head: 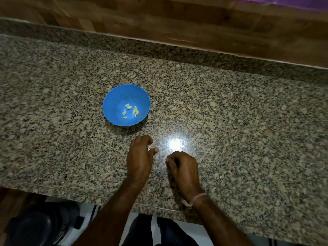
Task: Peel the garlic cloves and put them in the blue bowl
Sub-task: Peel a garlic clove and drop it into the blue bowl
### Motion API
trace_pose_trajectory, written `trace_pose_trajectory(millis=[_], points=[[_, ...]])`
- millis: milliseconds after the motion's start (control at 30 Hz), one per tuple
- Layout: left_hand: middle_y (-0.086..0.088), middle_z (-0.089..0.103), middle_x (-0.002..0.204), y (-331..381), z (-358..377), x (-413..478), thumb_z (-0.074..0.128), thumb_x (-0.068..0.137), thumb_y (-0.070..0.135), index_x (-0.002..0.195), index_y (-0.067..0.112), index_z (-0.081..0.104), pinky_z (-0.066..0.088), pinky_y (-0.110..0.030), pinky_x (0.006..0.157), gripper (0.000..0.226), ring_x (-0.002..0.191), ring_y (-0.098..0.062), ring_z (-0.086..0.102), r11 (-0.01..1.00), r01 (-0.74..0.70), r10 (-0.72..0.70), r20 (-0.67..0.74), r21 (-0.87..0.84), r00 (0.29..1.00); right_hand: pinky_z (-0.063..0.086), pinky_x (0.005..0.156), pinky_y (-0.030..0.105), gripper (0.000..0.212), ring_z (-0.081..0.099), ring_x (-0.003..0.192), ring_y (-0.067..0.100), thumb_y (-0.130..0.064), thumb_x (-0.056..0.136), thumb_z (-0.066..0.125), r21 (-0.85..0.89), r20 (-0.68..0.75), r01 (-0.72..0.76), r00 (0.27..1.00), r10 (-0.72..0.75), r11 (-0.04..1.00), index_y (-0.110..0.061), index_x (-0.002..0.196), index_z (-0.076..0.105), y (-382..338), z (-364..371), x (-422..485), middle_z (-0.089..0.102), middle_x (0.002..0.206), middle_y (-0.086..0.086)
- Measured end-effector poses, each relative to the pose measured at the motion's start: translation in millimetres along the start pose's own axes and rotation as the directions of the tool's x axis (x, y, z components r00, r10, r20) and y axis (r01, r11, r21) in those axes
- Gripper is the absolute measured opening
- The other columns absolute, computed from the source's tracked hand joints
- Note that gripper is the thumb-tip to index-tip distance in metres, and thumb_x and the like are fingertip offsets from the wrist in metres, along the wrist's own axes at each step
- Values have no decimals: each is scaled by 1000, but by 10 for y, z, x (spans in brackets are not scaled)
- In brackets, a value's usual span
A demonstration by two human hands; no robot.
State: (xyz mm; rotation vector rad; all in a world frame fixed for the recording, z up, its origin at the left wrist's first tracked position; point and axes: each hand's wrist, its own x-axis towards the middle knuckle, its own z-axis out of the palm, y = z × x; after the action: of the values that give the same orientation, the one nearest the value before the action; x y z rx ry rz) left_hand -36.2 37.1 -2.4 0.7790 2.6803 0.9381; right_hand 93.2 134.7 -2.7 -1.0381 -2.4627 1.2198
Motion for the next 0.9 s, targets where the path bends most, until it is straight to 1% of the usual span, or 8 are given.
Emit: trace_pose_trajectory(millis=[100, 167, 367, 467, 600, 733, 800, 900], points=[[0, 55, 118, -4, -12, -166, 79, 89, 31, 120, 19, 59, 46, -39, 84, 38, 113, -22, 50, 1000, 8, -6, -69, 26, 998, 34, 59, 34, 20, 54, 68, 21, -9, 95, 59, -240, 60, 83, 996, -70, 967, -17, 76, 61, -51, 5, -34, 59, 76, 2], [-5, 53, 121, -13, -1, -336, 78, 90, 30, 126, 14, 55, 48, -43, 87, 45, 113, -26, 50, 998, 28, -22, -117, 53, 993, 35, 58, 35, 19, 55, 69, 26, -2, 89, 59, -348, 117, 117, 990, -80, 930, -16, 75, 59, -98, 14, -33, 58, 77, 5], [-3, 54, 116, -114, 104, -633, 79, 88, 30, 121, 17, 53, 48, -47, 87, 44, 109, -28, 53, 994, 32, -25, -63, 101, 998, 26, 49, 26, 31, 59, 55, 27, 2, 63, 83, -490, 167, 152, 983, -79, 858, -15, 67, 58, -234, 45, -6, 58, 65, 5], [0, 54, 112, -127, 100, -631, 78, 88, 25, 116, 21, 52, 49, -47, 85, 38, 107, -26, 54, 998, 37, -33, -63, 51, 997, 28, 51, 28, 21, 63, 62, 30, 0, 72, 80, -538, 124, 125, 990, -68, 834, -12, 73, 63, -239, 106, 11, 63, 71, 7], [5, 58, 107, -150, 87, -634, 74, 91, 23, 111, 29, 55, 49, -45, 81, 29, 101, -23, 56, 999, 31, -31, -14, 35, 999, 31, 63, 35, 9, 63, 83, 34, -3, 91, 59, -503, 113, 69, 994, -14, 862, -11, 88, 62, -272, 94, 26, 66, 92, 12], [6, 58, 107, -147, 76, -649, 72, 92, 23, 112, 29, 60, 49, -43, 79, 24, 98, -22, 56, 999, 10, -10, 5, 39, 1000, 29, 62, 33, 17, 58, 74, 25, -5, 88, 59, -305, 51, -6, 998, 23, 952, -18, 78, 62, -186, 56, -45, 62, 82, 4], [5, 58, 107, -155, 76, -656, 72, 92, 23, 112, 29, 60, 48, -43, 79, 24, 98, -22, 56, 999, 7, -7, 4, 42, 1000, 34, 61, 33, 18, 59, 72, 21, -10, 91, 63, -199, 19, -31, 999, 35, 979, -21, 76, 65, -123, 67, -83, 64, 78, 1], [4, 57, 110, -165, 77, -664, 73, 91, 23, 115, 28, 61, 48, -45, 82, 27, 103, -23, 53, 999, 0, 0, -1, 44, 1000, 41, 59, 35, 17, 60, 71, 22, -17, 95, 63, -200, -23, 6, 1000, -10, 980, -20, 78, 65, -93, 83, -115, 64, 78, 0]])
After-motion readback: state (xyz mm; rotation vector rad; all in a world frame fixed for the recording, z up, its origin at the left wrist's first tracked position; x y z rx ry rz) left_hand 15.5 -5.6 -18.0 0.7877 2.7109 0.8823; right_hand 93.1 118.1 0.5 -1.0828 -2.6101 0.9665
